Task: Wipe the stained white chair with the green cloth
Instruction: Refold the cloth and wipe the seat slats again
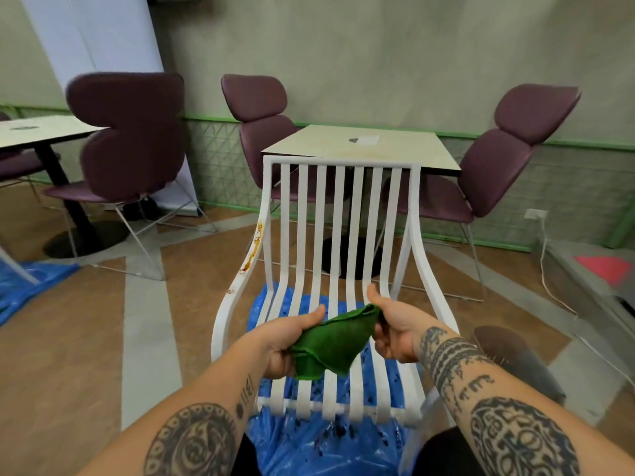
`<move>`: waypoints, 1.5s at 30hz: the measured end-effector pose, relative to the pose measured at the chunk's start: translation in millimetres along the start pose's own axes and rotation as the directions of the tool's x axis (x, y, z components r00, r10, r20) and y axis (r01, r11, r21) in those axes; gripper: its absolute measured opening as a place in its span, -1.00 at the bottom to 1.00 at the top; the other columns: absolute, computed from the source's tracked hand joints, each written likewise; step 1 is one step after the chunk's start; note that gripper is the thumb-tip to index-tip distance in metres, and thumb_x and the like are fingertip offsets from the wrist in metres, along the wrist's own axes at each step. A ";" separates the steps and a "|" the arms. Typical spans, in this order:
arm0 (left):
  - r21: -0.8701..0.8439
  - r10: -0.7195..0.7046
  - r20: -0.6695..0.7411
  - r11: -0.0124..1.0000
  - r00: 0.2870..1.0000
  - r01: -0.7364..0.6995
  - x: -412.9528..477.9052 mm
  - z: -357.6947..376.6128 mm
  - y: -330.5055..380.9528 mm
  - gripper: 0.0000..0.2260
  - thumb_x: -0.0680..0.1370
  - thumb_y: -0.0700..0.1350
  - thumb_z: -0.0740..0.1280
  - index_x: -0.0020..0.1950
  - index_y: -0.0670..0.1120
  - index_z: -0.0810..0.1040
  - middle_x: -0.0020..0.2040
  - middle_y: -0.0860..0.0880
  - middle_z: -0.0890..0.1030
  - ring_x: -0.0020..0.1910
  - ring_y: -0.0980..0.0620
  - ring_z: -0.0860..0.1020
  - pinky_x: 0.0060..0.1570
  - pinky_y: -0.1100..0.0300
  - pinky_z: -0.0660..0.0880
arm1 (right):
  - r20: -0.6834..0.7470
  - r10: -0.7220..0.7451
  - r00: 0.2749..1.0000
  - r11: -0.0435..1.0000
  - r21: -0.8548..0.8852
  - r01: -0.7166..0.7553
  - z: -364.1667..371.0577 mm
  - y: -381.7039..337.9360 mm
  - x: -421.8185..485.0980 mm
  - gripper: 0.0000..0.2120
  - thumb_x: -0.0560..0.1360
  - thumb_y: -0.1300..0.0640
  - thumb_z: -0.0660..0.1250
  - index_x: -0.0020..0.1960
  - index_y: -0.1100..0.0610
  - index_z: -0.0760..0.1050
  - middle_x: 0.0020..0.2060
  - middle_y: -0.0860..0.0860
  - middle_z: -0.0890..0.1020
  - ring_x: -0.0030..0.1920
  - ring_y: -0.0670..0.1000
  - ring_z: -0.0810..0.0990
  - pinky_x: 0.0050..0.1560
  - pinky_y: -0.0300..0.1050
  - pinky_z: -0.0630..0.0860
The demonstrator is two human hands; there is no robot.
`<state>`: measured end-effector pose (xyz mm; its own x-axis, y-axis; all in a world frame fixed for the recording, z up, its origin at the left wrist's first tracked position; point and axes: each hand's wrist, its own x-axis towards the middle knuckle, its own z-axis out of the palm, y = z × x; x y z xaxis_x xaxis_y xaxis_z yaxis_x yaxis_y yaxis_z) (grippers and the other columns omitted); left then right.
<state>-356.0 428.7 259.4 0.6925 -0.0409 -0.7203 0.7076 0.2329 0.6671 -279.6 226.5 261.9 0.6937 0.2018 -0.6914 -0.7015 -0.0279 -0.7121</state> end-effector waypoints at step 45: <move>-0.103 0.507 -0.257 0.832 0.823 -0.545 91.5 7.1 -30.2 -0.86 0.62 -0.08 0.38 0.18 0.05 0.58 0.04 -0.11 0.73 0.01 -0.10 0.72 0.09 -0.14 0.65 | 0.274 -0.558 0.784 0.653 -0.438 0.618 21.9 40.6 74.6 -0.54 0.57 -0.07 0.39 0.43 -0.26 0.38 0.33 -0.21 0.39 0.35 -0.14 0.40 0.23 -0.18 0.49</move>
<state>-313.0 411.0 174.7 0.8923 0.3343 -0.3035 0.1972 0.3162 0.9280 -259.9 261.8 184.2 0.8904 0.4415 -0.1110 0.0418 -0.3221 -0.9458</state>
